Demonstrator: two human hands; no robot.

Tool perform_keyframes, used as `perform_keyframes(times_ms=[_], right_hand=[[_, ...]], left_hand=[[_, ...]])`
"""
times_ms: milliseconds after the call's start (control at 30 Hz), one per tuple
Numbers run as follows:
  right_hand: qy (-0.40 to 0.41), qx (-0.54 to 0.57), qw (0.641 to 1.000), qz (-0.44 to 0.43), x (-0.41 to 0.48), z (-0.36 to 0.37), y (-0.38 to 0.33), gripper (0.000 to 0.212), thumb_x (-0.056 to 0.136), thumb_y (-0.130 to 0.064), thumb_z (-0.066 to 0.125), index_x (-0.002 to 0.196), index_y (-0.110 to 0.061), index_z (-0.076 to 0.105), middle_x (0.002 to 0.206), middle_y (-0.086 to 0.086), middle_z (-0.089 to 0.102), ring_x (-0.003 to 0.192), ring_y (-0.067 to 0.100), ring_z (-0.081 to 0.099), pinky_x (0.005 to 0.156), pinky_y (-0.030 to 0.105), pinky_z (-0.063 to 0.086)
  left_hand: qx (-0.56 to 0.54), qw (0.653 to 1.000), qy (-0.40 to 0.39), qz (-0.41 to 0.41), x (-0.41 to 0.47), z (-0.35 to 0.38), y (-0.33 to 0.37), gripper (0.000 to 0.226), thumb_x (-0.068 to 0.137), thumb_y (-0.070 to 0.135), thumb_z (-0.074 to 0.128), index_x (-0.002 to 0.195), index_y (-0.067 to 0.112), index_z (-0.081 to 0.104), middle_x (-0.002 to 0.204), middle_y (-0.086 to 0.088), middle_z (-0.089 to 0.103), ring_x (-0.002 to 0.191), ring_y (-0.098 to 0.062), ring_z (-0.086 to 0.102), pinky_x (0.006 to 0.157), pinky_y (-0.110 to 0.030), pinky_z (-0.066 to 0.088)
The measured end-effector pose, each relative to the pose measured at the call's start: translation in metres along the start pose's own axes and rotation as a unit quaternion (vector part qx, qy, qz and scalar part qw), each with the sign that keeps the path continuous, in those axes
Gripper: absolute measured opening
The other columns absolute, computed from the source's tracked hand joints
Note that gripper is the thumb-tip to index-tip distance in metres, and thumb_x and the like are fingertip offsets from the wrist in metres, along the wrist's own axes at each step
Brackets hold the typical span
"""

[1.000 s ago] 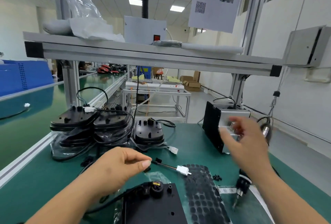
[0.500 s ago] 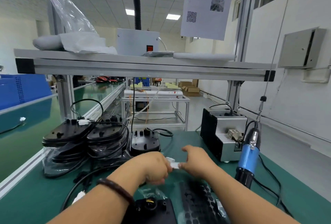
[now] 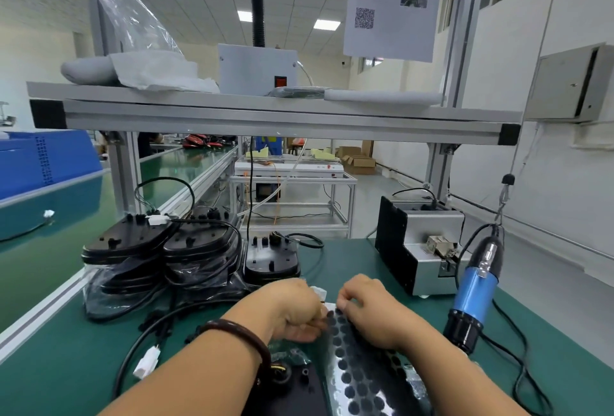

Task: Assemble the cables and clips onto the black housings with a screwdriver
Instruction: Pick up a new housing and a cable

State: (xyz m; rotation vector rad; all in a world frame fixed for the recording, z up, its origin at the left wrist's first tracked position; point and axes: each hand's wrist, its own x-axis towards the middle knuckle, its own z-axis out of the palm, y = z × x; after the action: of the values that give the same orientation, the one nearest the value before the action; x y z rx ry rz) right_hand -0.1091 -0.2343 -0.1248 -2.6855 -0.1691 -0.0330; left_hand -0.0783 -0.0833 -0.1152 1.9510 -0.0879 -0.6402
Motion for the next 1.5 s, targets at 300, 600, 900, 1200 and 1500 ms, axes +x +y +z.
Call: perform_keyframes(times_ms=[300,600,900,1200,1500], right_hand=[[0.183,0.044,0.978,-0.087,-0.01,0.005,-0.016,0.012,0.089,-0.024,0.063,0.078,-0.029,0.064,0.085,-0.012,0.054,0.078,0.002,0.051,0.069,0.009,0.036],[0.168,0.01,0.986,-0.02,-0.023,0.004,-0.03,0.022,0.094,-0.028,0.053,0.085,-0.02,0.072,0.081,0.0,0.067,0.078,0.017,0.061,0.07,0.028,0.05],[0.17,0.11,0.979,-0.006,-0.024,-0.007,-0.024,0.021,0.092,-0.024,0.06,0.073,-0.025,0.068,0.066,-0.011,0.063,0.061,0.002,0.056,0.053,0.011,0.039],[0.175,0.049,0.983,-0.041,-0.026,-0.019,-0.022,0.018,0.092,-0.026,0.059,0.075,-0.025,0.064,0.066,-0.01,0.061,0.057,0.002,0.052,0.049,0.01,0.037],[0.201,0.119,0.971,-0.041,-0.026,-0.01,-0.023,0.019,0.089,-0.02,0.057,0.072,-0.017,0.064,0.064,-0.001,0.064,0.053,0.007,0.05,0.054,0.023,0.044]], left_hand=[[-0.148,0.989,0.015,0.006,-0.01,-0.02,0.0,0.011,0.089,-0.009,0.055,0.092,-0.002,0.063,0.081,-0.012,0.066,0.067,-0.015,0.067,0.058,-0.024,0.058],[-0.262,0.961,0.023,0.085,-0.02,-0.009,-0.002,0.024,0.088,-0.015,0.052,0.103,0.003,0.056,0.095,-0.017,0.064,0.071,-0.019,0.065,0.055,-0.021,0.054],[-0.107,0.974,0.056,0.193,-0.028,-0.002,0.003,0.027,0.089,-0.01,0.053,0.107,0.01,0.055,0.073,-0.002,0.061,0.071,-0.014,0.062,0.071,-0.024,0.053],[0.015,0.96,0.109,0.259,-0.032,0.004,0.008,0.029,0.089,-0.001,0.058,0.102,0.025,0.059,0.075,0.004,0.063,0.075,-0.011,0.066,0.091,-0.04,0.055],[-0.132,0.962,0.087,0.222,-0.033,0.002,0.009,0.029,0.086,-0.01,0.059,0.108,0.01,0.057,0.089,-0.009,0.066,0.079,-0.017,0.063,0.068,-0.022,0.055]])
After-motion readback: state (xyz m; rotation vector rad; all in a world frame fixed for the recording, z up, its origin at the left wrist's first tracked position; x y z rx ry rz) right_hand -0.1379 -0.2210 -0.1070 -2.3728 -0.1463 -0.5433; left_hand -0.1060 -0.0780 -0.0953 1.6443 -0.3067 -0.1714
